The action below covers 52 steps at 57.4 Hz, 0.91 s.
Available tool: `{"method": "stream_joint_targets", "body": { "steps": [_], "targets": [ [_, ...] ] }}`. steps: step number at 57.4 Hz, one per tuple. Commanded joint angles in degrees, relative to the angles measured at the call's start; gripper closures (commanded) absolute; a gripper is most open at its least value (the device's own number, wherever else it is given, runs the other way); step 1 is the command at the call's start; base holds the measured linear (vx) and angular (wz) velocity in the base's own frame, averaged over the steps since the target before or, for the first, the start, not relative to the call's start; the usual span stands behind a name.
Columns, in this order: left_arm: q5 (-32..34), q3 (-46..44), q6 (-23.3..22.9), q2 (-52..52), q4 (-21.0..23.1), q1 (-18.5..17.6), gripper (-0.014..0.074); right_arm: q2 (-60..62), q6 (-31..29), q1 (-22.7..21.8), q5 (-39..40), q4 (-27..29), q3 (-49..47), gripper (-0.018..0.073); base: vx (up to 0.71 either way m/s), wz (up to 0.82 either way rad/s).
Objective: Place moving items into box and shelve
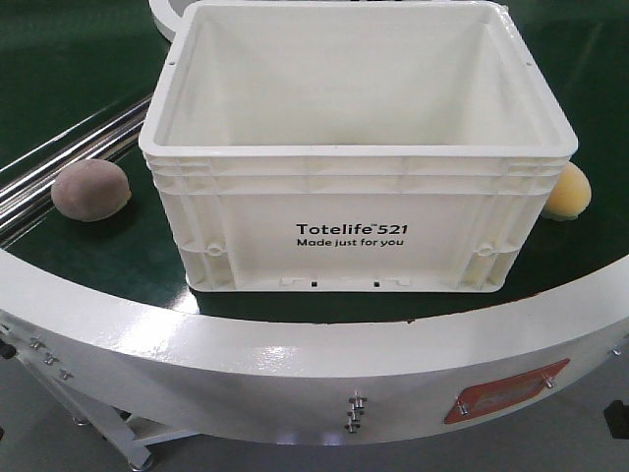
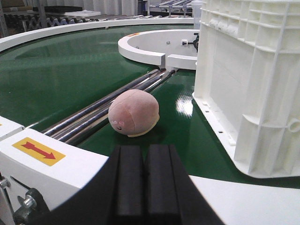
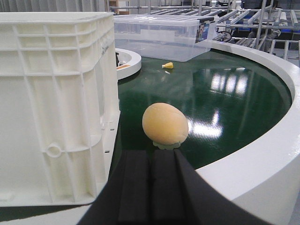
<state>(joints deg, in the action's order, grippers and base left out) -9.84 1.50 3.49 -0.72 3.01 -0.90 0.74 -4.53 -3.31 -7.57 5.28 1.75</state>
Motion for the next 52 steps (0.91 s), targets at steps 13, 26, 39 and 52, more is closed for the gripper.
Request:
{"method": "stream_joint_targets", "body": {
  "steps": [13,26,39,52],
  "targets": [
    [5.87,-0.53,-0.74,-0.78,0.21,-0.06,0.0603,0.36,-0.42,-0.06,4.74,-0.43,0.29,0.0568,0.0,0.0],
    [14.95,-0.53,-9.68,-0.78,0.21,-0.06,0.0603,0.36,-0.42,-0.06,4.74,-0.43,0.29,0.0568,0.0,0.0],
    [13.06,-5.79,-14.42,0.29,0.36,-0.06,0.0603,0.36,-0.42,-0.06,4.74,-0.43,0.29,0.0568,0.0,0.0],
    [3.13,-21.53,-17.52,14.86,-0.33,-0.06,0.0603,0.36,-0.42,-0.06,4.74,-0.43,0.29,0.0568,0.0,0.0]
  ]
}}
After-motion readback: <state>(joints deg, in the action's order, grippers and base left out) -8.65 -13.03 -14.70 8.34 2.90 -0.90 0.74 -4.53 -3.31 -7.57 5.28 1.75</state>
